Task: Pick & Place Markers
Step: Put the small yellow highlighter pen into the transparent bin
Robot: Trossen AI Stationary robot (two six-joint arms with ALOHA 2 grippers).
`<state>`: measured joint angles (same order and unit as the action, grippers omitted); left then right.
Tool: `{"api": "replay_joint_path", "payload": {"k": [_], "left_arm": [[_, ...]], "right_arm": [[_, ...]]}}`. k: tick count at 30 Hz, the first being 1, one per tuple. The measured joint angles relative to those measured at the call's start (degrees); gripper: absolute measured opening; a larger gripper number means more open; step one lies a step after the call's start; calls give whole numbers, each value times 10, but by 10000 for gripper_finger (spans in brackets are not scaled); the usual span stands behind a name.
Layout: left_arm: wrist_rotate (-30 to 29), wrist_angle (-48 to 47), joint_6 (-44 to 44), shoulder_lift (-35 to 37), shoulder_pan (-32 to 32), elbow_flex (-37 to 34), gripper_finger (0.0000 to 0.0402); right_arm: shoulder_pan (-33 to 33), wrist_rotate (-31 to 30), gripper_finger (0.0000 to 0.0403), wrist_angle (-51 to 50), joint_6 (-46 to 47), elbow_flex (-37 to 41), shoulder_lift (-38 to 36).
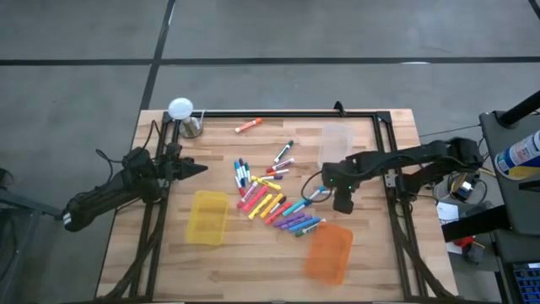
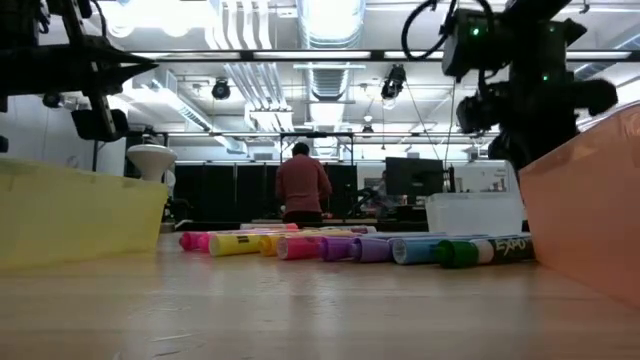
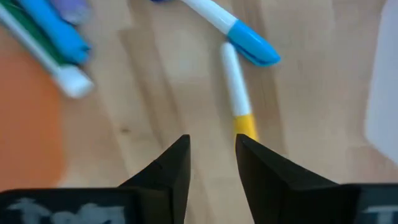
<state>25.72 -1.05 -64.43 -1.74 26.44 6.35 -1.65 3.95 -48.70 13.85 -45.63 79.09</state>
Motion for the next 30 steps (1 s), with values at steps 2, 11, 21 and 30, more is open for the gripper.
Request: {"api": "replay_joint_path", "payload": {"k": [2,11,21,30], "left_arm": [[-1,0,-7,0,0,0,0],[-1,0,-44,0,0,0,0],[-1,0,-47,0,0,0,0],[-1,0,-47,0,1,0,0]], "right_arm": [[-1,-10,112,2,-23,0,21],[-1,-21,97,28,-58,0,91],[-1,-53,95,25,-65,-15,54],[-1,-67,99,57,-96,15,70]]}}
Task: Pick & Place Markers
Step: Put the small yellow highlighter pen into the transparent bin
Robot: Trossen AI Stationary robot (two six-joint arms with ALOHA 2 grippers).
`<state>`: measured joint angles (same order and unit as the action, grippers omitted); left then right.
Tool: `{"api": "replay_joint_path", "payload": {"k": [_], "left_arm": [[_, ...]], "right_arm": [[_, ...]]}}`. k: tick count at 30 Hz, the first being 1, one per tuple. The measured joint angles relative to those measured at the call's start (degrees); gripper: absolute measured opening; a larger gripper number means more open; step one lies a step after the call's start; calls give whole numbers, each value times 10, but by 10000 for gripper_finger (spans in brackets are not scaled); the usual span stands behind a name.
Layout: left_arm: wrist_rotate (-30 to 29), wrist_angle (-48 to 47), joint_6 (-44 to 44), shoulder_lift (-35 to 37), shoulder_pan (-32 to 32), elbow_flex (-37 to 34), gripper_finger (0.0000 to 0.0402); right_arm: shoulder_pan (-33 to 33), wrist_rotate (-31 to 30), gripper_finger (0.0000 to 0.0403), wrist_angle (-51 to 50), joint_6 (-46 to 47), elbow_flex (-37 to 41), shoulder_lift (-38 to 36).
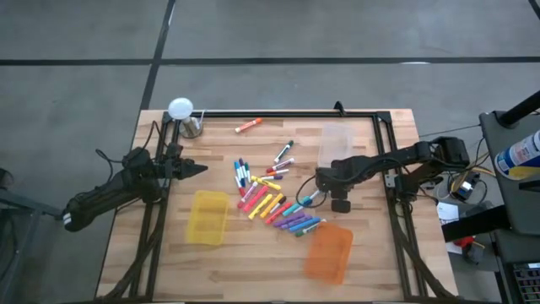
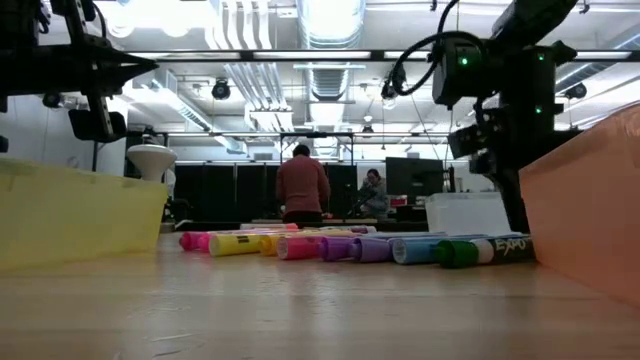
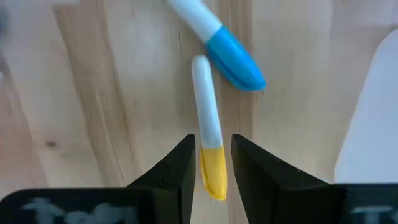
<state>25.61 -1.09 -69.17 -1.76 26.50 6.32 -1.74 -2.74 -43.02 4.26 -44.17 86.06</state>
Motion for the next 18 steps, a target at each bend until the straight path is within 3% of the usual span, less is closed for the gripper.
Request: {"api": "replay_joint_path", "payload": {"k": [10,18], "left_arm": [[0,0,0,0,0,0,0],[-17,1,-1,-1,0,0,0]], "right_arm": [[-1,24,75,40,-8,16,37],[-1,45,30,18,40,-6,35]]}}
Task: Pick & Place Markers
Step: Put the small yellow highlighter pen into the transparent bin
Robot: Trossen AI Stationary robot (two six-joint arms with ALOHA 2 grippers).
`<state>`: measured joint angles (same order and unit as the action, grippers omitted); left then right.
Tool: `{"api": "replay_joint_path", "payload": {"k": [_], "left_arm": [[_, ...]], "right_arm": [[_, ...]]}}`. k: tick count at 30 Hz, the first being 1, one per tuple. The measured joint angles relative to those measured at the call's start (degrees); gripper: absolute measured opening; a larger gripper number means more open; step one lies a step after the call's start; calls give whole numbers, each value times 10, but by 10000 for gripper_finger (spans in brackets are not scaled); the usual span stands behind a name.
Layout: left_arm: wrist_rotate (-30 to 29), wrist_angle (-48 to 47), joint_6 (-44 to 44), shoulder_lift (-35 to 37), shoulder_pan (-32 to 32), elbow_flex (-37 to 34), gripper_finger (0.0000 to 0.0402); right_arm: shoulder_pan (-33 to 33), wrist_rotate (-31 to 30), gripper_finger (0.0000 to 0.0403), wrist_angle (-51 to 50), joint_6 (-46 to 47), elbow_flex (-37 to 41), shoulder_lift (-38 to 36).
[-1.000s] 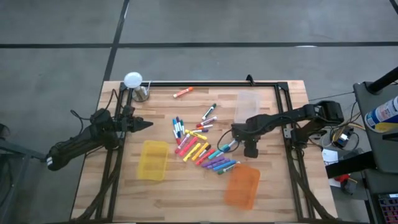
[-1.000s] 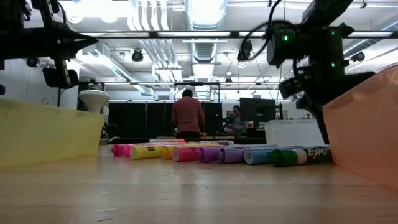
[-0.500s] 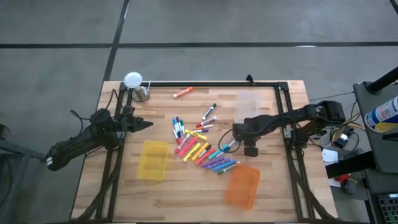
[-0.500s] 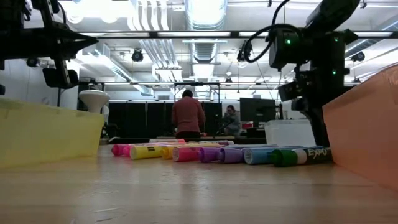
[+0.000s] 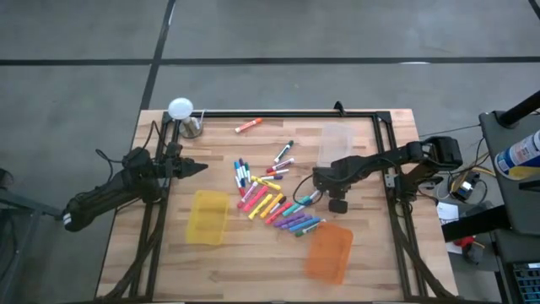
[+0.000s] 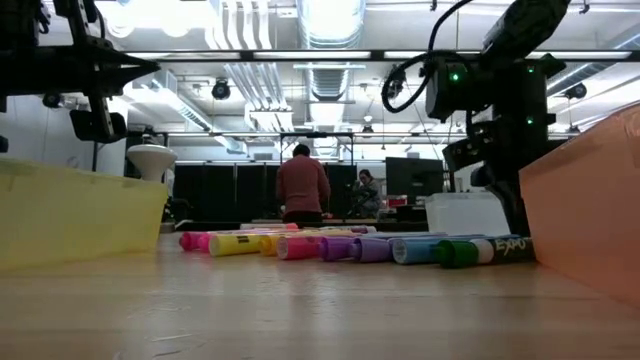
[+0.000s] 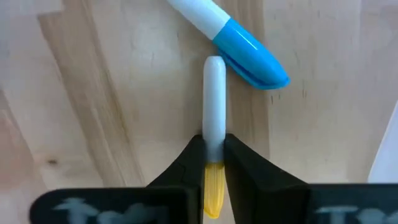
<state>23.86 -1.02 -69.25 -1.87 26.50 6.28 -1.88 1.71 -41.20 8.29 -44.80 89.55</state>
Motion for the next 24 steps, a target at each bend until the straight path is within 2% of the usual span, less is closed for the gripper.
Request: {"api": "replay_joint_path", "payload": {"k": [4,10,16,20,24], "left_arm": [[-1,0,3,0,0,0,0],[-3,-1,4,-2,0,0,0],[-7,-1,6,-2,0,0,0],[-23,-1,6,-3,0,0,0],[-48,-1,6,-3,0,0,0]], "right_arm": [[2,23,29,-29,28,-31,-19],[0,15,29,-98,75,-103,-47],[-18,-97,29,-157,86,-188,-75],[-70,-178,29,-195,87,-216,-86],[-161,-185,29,-194,94,-217,-99]]}}
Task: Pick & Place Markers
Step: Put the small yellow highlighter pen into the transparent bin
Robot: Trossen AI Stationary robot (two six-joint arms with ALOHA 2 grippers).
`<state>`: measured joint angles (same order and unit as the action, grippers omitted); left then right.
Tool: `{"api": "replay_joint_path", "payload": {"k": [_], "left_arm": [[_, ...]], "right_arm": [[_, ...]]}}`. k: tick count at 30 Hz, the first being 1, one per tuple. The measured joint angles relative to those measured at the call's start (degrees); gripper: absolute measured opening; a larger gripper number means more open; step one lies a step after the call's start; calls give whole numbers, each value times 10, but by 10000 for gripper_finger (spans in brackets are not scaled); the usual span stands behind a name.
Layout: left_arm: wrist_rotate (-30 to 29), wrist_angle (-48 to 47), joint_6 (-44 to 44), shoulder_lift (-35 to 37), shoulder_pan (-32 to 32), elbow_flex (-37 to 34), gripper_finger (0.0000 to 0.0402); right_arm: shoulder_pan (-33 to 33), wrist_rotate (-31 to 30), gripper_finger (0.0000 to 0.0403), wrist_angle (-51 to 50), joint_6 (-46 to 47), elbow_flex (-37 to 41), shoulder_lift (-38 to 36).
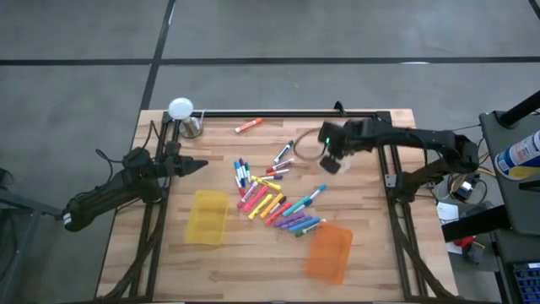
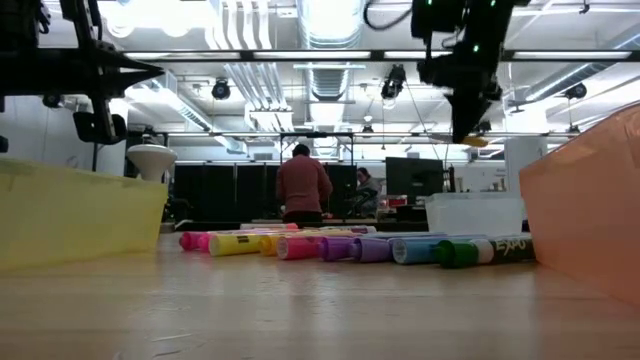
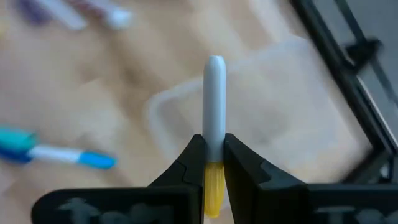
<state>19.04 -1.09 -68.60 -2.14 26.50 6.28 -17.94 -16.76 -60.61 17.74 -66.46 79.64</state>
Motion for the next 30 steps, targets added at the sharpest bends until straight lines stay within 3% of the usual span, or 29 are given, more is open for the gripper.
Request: {"api": "replay_joint_path", "payload": {"k": [3,8,11,30], "left_arm": [[-11,0,0,0,0,0,0],[-11,0,0,0,0,0,0],[-11,0,0,0,0,0,0],[-10,0,-5,0,0,0,0]], "right_arm": [[-73,10,29,6,13,16,0],[-182,108,29,60,30,52,6],[-219,127,36,96,30,71,25],[-235,155,47,130,40,29,200]]}}
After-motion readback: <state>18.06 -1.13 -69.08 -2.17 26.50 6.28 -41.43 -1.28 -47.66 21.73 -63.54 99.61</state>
